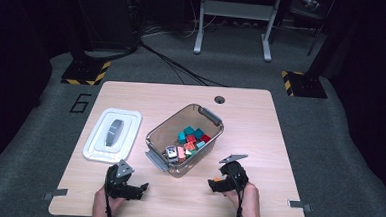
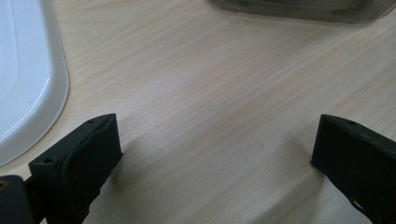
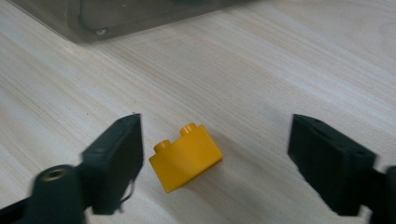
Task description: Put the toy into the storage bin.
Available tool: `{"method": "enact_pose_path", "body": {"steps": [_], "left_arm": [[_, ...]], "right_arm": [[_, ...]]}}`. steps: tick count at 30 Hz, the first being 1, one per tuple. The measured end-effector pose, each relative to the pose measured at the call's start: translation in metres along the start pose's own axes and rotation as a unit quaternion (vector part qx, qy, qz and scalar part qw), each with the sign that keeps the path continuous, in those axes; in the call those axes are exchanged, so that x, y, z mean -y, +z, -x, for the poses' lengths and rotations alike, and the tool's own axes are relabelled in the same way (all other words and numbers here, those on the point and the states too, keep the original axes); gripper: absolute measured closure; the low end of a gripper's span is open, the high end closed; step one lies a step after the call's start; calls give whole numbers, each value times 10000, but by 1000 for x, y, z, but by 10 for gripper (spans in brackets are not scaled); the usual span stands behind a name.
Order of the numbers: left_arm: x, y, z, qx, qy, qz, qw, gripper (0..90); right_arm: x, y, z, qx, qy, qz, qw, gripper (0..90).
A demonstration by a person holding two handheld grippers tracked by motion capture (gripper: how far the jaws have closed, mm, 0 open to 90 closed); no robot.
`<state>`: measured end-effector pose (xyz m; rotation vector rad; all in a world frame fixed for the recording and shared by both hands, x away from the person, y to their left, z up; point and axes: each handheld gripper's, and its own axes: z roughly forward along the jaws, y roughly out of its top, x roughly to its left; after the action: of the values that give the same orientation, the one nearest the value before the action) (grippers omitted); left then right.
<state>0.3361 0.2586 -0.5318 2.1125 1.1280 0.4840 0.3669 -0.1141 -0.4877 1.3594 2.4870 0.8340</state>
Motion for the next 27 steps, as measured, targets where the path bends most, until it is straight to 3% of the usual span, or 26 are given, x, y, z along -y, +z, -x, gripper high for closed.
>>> {"method": "enact_pose_path", "body": {"steps": [5, 6, 19, 27], "left_arm": [[0, 0, 0, -1, 0, 1, 10000, 11], [0, 0, 0, -13, 23, -4, 10000, 11], [0, 0, 0, -2, 3, -1, 10000, 11], [0, 0, 0, -1, 1, 0, 10000, 11]], "right_arm": [[1, -1, 0, -12, 14, -16, 10000, 323], [1, -2, 1, 46, 10, -22, 10000, 376], [1, -5, 6, 165, 60, -130, 9998, 525], [2, 1, 6, 173, 48, -296, 9994, 492]]}}
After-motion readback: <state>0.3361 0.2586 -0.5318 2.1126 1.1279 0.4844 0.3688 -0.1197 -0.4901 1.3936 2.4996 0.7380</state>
